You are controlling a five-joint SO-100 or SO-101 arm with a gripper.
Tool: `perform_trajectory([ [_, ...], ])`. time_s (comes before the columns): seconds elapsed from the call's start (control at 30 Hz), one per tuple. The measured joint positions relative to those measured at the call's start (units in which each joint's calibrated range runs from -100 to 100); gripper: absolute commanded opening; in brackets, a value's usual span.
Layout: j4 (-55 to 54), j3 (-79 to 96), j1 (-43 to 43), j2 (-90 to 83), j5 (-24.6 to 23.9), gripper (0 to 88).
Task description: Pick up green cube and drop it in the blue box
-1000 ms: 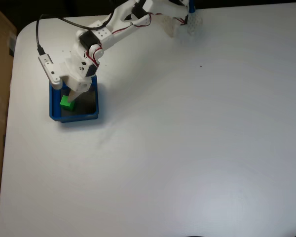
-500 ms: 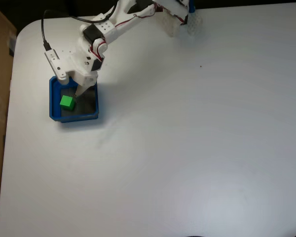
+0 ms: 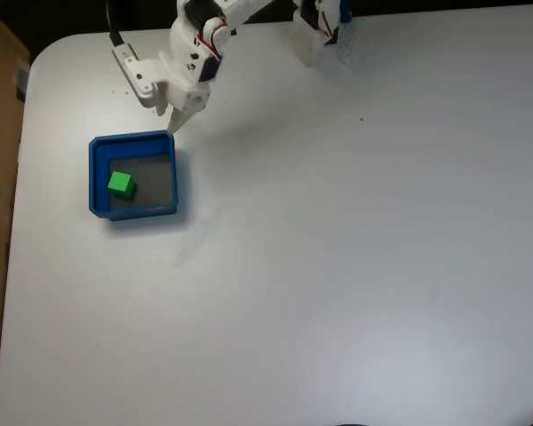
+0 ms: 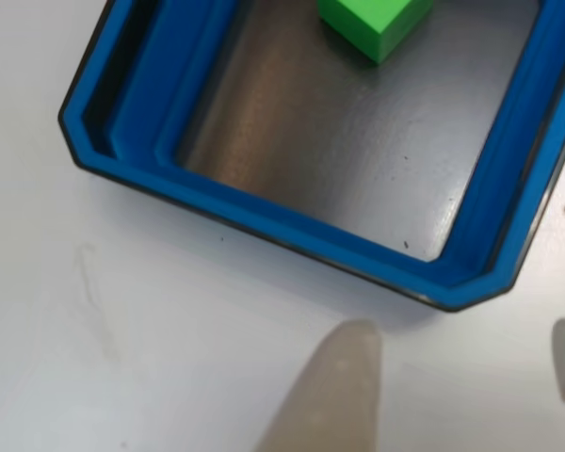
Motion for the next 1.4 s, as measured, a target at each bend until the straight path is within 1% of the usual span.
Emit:
perform_trajectory([
  [0.13,0.00,7.25,0.00,-8.57,0.05,0.4],
  [0.5,0.00,24.17,-0.36,-31.38,0.10,0.4],
  [0.67,0.00,31.24,-3.34,-42.45,0.10,0.4],
  [0.9,-0.58,44.85,-3.91,-60.42,0.10,0.4],
  [1.0,-3.47,50.58,-3.91,-66.33,1.17,0.4],
  [1.17,-11.47,63.12,-3.98,-72.99,3.91,0.4],
  [1.3,-16.67,74.04,-3.98,-79.57,4.40,0.4],
  [1.4,-17.75,80.57,-5.12,-84.64,4.54,0.4],
])
